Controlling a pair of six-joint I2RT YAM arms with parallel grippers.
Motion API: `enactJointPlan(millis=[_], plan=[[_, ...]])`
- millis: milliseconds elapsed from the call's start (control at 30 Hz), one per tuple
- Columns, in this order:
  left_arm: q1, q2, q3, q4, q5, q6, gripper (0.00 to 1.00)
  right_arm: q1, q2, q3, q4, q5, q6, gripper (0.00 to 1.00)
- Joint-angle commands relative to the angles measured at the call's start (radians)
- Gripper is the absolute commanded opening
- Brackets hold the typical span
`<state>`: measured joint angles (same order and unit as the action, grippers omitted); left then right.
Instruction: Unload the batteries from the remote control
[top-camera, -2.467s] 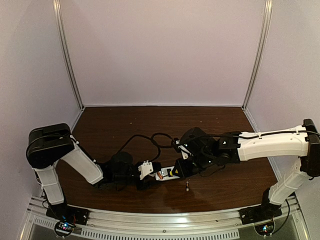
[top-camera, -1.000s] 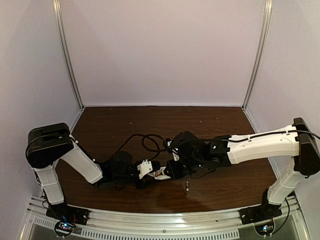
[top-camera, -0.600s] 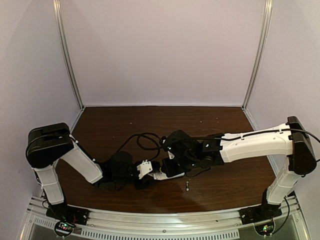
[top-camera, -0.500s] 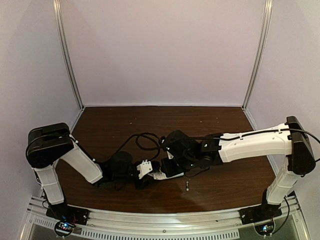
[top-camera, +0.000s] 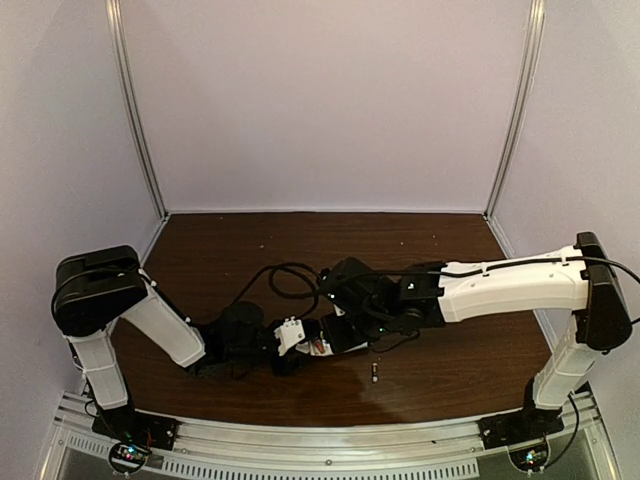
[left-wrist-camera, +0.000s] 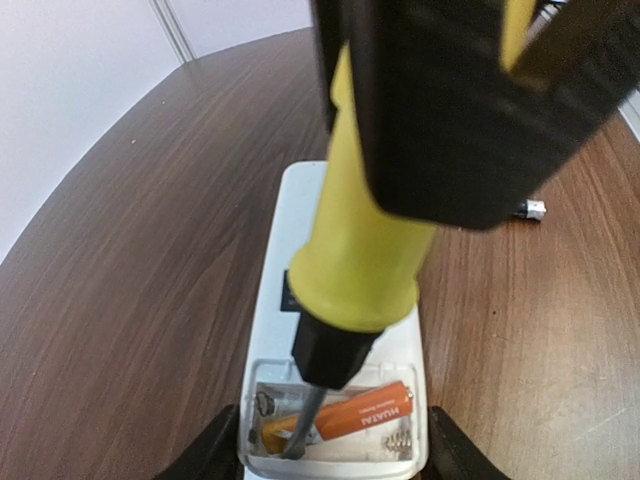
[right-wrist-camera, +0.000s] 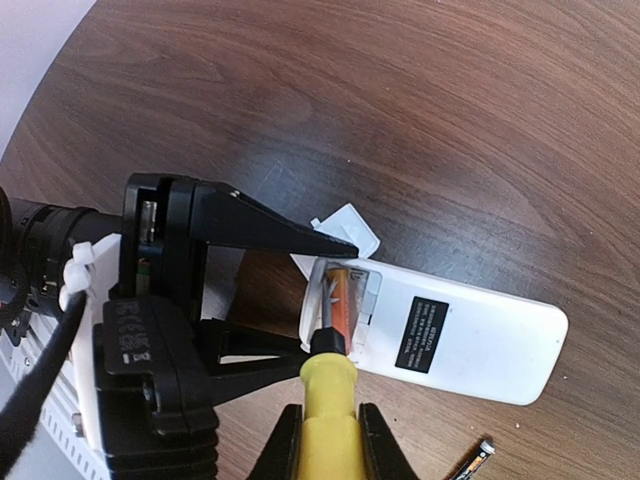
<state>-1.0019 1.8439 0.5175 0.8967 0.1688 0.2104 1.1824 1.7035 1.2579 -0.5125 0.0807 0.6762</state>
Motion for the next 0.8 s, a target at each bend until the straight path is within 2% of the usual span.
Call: enactJointPlan(millis=[0,133,500,767], plan=[[-0.007,-0.013,0.009,0.077,0.034,0.0,0.0,-0.008,-0.042,-0.019,-0.039,0.06,-0.02,0.0],[-0.007,-0.009,0.011,0.076,0.034,0.001,0.0,-0.009,-0.061,-0.043,0.001,0.02,-0.028,0.0],[-0.006,-0.006,0.013,0.076,0.025,0.0,0.0,-0.008,-0.154,-0.09,0.006,0.046,-0.025,0.0],[-0.006,-0.01,0.013,0.071,0.031,0.0,0.0,-0.009,-0.12,-0.101,0.035,0.014,-0.027,0.0]])
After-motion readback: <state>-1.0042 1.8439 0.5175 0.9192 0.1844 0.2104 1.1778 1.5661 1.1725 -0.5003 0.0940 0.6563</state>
